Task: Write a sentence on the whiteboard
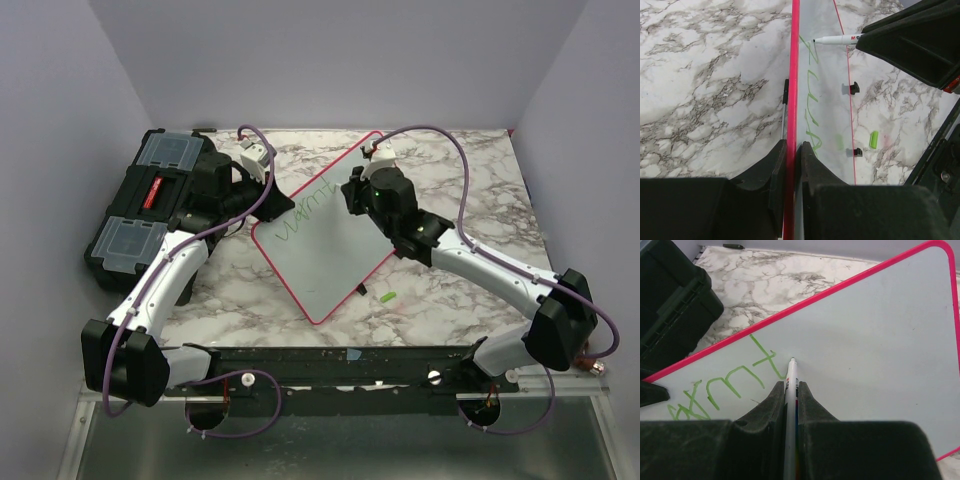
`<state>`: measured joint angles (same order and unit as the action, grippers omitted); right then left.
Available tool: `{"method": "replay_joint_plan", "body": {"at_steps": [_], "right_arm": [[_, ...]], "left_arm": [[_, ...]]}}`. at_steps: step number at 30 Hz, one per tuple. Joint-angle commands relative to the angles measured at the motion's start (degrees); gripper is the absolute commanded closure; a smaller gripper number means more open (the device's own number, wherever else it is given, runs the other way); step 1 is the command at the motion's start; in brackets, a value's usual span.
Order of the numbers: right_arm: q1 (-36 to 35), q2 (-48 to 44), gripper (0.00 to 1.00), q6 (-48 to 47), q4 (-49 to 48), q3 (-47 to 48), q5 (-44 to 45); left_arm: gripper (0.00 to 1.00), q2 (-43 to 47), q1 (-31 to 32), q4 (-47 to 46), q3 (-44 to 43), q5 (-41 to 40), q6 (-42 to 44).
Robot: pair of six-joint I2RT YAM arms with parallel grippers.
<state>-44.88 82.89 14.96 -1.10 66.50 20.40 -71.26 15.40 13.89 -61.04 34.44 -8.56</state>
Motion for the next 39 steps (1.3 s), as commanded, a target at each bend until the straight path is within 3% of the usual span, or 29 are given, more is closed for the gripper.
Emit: {"method": "replay_joint_plan", "body": {"at_steps": [1, 10, 30, 39], "right_arm": [[0.16, 0.20, 0.99, -1.14, 1.02, 1.59, 2.58], [0.16, -3.05, 0.99, -0.45, 0.15, 3.22, 3.12], [0.15, 3.09, 0.99, 0.70, -1.71, 7.48, 2.65], [0.17, 2.57, 0.99, 1.08, -1.58, 4.99, 2.43]], "left_arm": [[1.00, 0.52, 0.86, -1.23, -1.70, -0.57, 3.37], [1.00, 0.97, 0.82, -1.19, -1.52, -0.58, 3.37], [1.00, 1.55, 0.86, -1.04, -1.27, 0.09, 3.64], [1.00, 1.66, 0.86, -1.06, -1.19, 0.12, 3.72]]}}
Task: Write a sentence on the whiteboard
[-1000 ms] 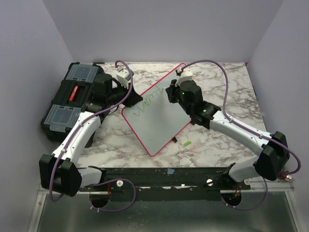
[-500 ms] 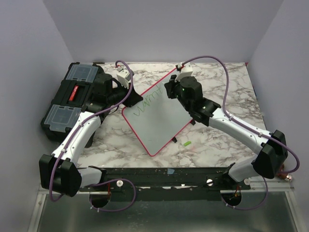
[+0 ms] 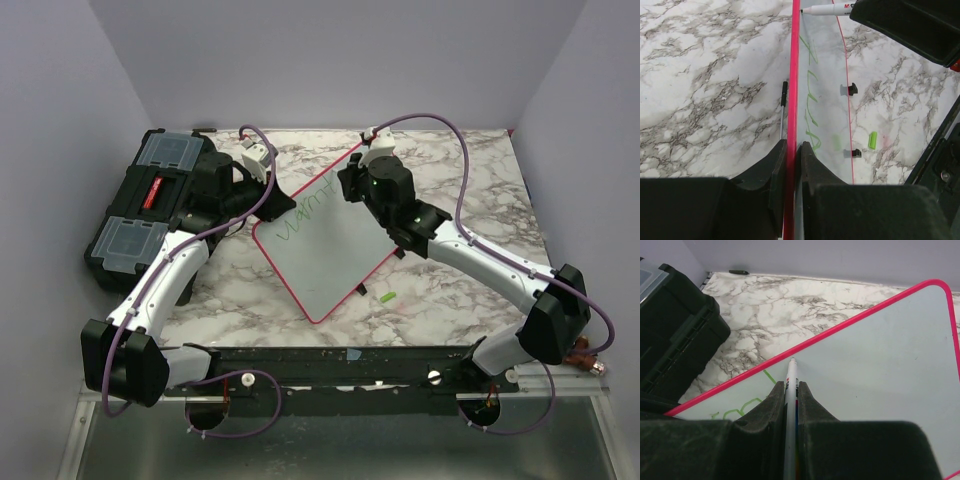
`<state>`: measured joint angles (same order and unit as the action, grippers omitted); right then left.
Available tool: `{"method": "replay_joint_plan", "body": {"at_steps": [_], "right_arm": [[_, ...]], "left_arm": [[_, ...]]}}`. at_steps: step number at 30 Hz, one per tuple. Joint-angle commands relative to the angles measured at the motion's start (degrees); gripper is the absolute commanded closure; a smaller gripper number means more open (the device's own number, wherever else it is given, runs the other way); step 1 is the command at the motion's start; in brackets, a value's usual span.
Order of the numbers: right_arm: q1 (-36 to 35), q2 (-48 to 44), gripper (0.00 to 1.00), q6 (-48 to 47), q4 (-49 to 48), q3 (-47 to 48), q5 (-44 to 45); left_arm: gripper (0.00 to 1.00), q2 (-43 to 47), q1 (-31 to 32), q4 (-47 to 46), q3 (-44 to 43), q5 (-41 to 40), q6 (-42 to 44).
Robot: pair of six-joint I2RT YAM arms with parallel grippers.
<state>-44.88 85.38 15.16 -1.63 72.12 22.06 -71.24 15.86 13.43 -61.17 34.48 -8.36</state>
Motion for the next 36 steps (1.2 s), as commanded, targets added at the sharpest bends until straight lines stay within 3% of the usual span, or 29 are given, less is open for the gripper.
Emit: {"method": "replay_joint_plan", "body": {"at_steps": [1, 20, 36], "right_arm": [[0.16, -0.17, 0.99, 0.99, -0.96, -0.95, 0.50], [0.22, -5.42, 0.99, 5.41, 1.45, -10.85, -3.77], [0.23, -1.94, 0.99, 2.73, 1.54, -2.81, -1.89]], "left_arm": [[1.00, 1.64, 0.40, -0.60, -1.06, 0.08, 3.46], [1.00, 2.16, 0.49, -0.18, -0.86, -0.89, 3.75], [1.00, 2.05, 0.58, 0.16, -0.86, -0.82, 4.05]]}}
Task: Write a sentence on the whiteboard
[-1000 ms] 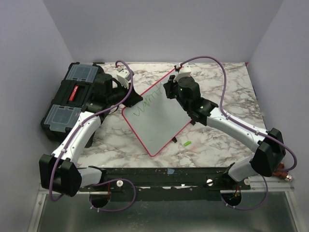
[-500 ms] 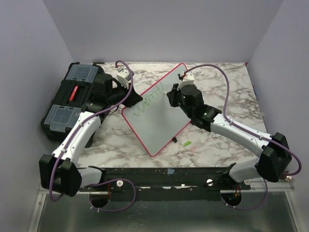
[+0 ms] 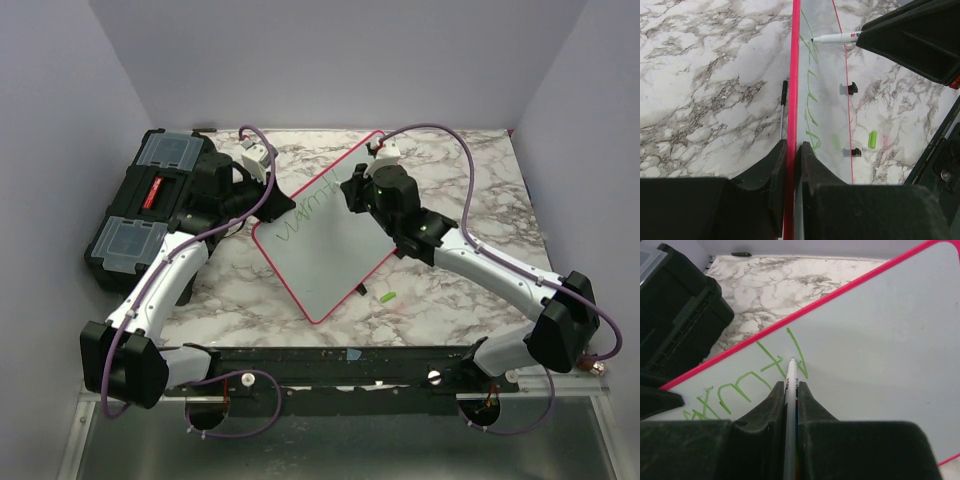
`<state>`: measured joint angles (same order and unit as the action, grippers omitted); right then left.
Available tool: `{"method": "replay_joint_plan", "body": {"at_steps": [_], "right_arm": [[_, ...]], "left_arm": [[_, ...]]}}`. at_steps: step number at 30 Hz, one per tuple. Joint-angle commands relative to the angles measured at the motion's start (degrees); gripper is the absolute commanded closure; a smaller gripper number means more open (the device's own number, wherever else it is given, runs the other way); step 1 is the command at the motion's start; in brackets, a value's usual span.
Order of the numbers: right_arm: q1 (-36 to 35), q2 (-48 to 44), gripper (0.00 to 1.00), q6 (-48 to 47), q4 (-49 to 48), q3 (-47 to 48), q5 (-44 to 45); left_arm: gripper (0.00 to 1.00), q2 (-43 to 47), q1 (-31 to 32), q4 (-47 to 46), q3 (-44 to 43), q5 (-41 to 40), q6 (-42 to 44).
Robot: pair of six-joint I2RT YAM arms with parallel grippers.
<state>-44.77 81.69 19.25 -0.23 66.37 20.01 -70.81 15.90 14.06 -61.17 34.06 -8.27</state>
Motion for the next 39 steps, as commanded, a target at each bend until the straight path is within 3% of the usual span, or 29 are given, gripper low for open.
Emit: {"method": "replay_joint_plan", "body": {"at_steps": [1, 20, 39], "right_arm": [[0.09, 1.92, 0.99, -1.53, 0.14, 3.38, 0.49], [0.13, 4.60, 0.99, -4.12, 2.20, 5.88, 5.41], [0.21, 1.73, 0.99, -2.82, 3.44, 1.03, 4.19]], "left_arm": [[1.00, 1.66, 0.53, -0.51, -0.88, -0.40, 4.05], [1.00, 2.58, 0.62, -0.79, -0.19, -0.49, 3.97], [1.00, 2.94, 0.80, -1.26, 0.05, -0.75, 3.94]]}}
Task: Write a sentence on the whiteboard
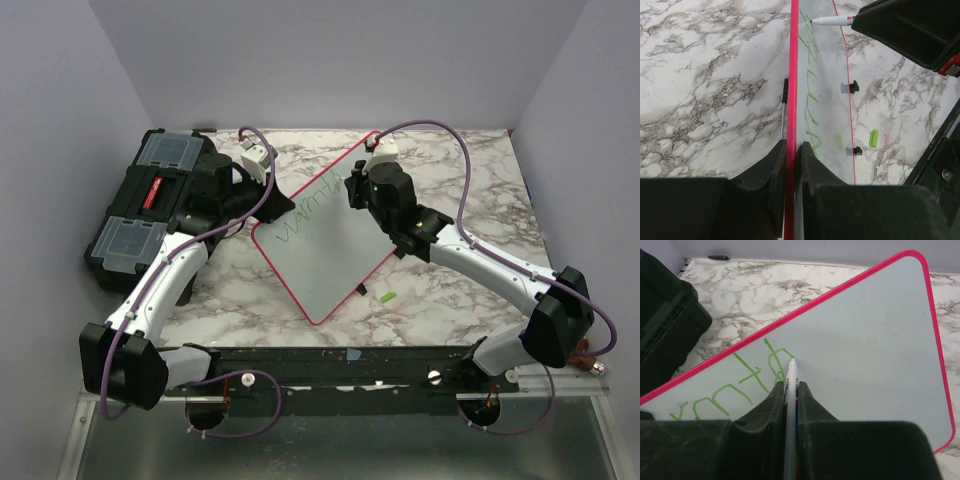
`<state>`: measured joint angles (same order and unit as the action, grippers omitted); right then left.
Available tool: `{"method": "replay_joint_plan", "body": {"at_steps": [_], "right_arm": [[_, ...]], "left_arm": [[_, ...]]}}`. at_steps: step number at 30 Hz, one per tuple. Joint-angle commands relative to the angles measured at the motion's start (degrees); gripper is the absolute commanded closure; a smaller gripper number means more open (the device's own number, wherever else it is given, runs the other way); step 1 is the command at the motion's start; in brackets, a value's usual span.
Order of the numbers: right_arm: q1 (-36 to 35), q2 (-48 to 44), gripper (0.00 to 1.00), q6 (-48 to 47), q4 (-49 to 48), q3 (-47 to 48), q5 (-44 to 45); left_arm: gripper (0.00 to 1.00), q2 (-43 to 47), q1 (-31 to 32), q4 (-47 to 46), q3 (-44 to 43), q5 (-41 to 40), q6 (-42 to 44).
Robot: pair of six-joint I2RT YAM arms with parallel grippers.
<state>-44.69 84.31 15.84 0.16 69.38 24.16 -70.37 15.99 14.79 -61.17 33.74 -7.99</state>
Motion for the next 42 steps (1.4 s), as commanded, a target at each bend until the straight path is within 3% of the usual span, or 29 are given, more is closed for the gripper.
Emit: {"method": "replay_joint_plan", "body": {"at_steps": [1, 16, 28, 42], "right_arm": [[0.17, -1.06, 0.99, 0.72, 3.09, -2.33, 0.05], [0.14, -4.71, 0.99, 1.54, 6.83, -3.83, -0.94], [0.17, -13.53, 0.99, 0.78, 14.90, -3.22, -3.28], [0.13, -23.07, 0.99, 0.43, 14.56, -12.55, -11.07]], "left_arm": [[1.00, 2.47, 0.70, -2.14, 0.26, -0.50, 3.60], [1.00, 1.11, 0.71, -2.30, -0.15, -0.95, 3.85], [1.00, 1.33, 0.71, -2.39, 0.00, -1.75, 3.86], [1.00, 1.37, 0.71, -2.73, 0.30, -2.12, 3.64]]}}
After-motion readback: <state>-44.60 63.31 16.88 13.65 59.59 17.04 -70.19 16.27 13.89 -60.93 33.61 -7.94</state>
